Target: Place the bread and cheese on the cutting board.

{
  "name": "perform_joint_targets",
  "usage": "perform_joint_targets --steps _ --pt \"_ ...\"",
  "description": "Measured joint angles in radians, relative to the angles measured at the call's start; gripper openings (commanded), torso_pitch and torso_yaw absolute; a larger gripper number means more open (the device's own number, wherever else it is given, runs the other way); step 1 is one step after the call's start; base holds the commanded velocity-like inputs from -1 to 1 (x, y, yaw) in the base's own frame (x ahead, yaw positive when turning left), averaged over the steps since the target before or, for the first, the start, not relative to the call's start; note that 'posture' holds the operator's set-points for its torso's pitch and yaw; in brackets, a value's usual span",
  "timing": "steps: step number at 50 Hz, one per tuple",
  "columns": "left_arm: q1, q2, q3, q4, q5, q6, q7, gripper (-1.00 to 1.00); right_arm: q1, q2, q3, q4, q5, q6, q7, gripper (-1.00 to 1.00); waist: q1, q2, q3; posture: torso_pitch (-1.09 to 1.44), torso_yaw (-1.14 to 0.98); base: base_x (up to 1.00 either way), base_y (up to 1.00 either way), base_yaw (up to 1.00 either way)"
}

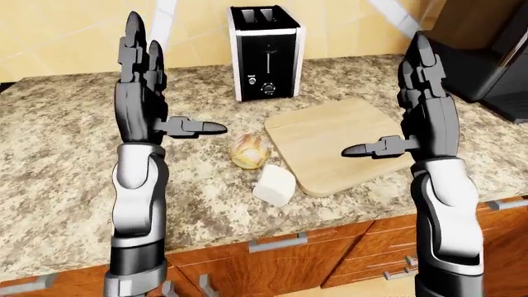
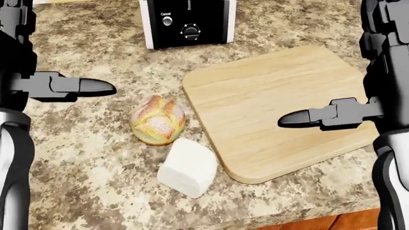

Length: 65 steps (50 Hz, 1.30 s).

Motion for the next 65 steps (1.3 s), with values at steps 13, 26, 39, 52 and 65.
perform_joint_targets --steps 13,26,39,52,65 --pt "-0.010 -0.014 -0.027 0.017 -0.004 0.014 -0.001 1.00 -0.172 -0.119 0.015 -0.121 -0.034 0.232 0.138 1.00 0.017 -0.021 -0.007 0.00 0.00 0.00 0.00 0.00" --pt "-0.008 -0.007 -0.018 0.021 0.006 0.005 -0.005 1.00 -0.159 -0.111 0.108 -0.153 -0.237 0.350 0.481 1.00 0.019 -0.012 -0.005 0.00 0.00 0.00 0.00 0.00" --pt "-0.008 0.003 -0.012 0.039 0.004 -0.005 -0.011 1.00 -0.068 0.073 0.211 -0.207 -0.405 0.218 0.655 1.00 0.019 -0.001 -0.008 0.00 0.00 0.00 0.00 0.00" --pt "-0.007 0.003 -0.014 0.042 0.009 -0.007 -0.014 1.00 0.003 0.131 0.231 -0.212 -0.444 0.168 0.663 1.00 0.019 0.001 -0.012 0.00 0.00 0.00 0.00 0.00" --pt "-0.008 0.000 -0.015 0.043 0.012 -0.003 -0.010 1.00 0.064 0.170 0.279 -0.228 -0.442 0.161 0.663 0.76 0.018 0.001 -0.014 0.00 0.00 0.00 0.00 0.00"
